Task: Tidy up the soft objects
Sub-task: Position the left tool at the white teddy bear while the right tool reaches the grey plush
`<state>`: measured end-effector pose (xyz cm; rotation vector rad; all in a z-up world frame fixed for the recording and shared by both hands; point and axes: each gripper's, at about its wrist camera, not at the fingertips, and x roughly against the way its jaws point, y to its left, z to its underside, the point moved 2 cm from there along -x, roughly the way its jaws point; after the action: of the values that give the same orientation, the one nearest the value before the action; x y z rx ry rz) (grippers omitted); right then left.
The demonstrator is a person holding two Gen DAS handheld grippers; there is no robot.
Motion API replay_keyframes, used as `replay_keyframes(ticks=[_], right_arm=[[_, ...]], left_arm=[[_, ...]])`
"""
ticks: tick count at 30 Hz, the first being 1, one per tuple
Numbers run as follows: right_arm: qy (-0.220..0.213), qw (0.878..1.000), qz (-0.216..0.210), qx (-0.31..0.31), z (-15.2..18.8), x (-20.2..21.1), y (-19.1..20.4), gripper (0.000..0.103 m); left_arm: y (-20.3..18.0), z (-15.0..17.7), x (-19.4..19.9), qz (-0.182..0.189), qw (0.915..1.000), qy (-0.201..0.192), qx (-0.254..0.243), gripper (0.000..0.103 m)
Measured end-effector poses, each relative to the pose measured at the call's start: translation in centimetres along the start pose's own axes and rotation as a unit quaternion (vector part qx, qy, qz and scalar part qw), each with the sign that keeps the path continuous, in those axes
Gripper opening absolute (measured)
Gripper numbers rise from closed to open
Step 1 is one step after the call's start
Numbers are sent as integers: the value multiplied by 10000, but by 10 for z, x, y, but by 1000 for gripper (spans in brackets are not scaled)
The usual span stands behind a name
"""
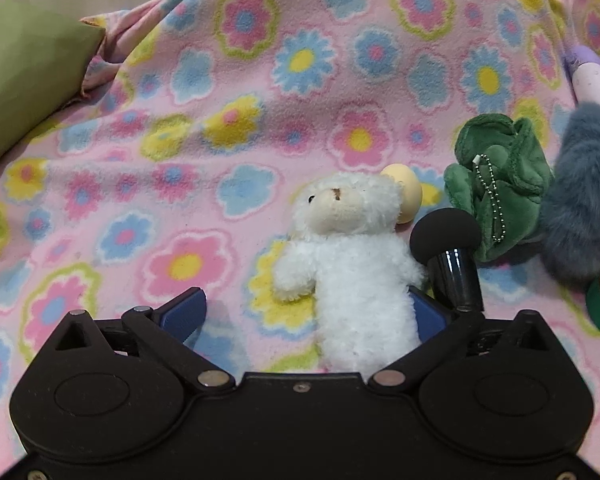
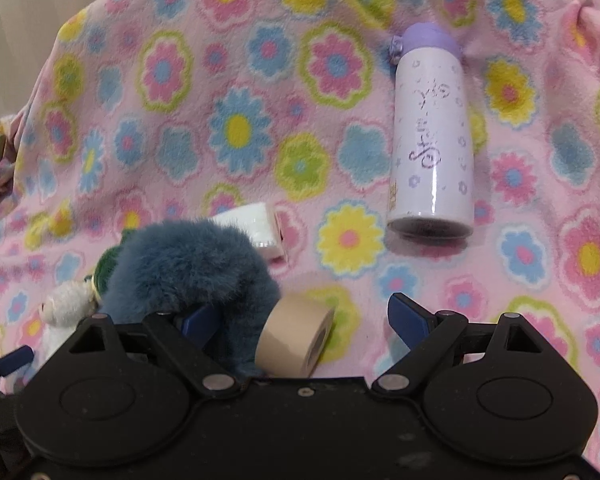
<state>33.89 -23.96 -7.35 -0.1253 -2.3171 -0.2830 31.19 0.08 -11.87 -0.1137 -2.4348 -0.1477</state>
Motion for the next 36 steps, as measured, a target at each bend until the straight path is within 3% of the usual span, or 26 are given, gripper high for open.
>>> replay_keyframes(ticks=[5, 11, 20, 29, 31, 33, 36], right_arm=[[-204, 9995, -93, -213, -10, 6, -2, 90], [-89, 9989, -321, -334, -11, 2, 5, 90], [-92, 9964, -586, 601, 6, 3, 53, 92], [-83, 9943, -715, 787, 15, 8, 73, 98], [-90, 9934, -687, 912, 16, 5, 79, 89], [-68, 9920, -760, 1010, 17, 6, 82, 56], [14, 9913, -787, 1058, 16, 10, 84, 32]], left_arm=[[4, 1, -2, 126, 9998, 8, 158, 101], [2, 2, -1, 58, 9999, -60, 121, 101], [2, 3, 0, 53, 9999, -73, 133, 101], [2, 2, -1, 71, 9998, -66, 159, 101], [3, 2, -1, 86, 9998, -53, 182, 101], [3, 1, -1, 94, 9998, -50, 192, 101], [3, 2, -1, 96, 9997, -48, 198, 101]])
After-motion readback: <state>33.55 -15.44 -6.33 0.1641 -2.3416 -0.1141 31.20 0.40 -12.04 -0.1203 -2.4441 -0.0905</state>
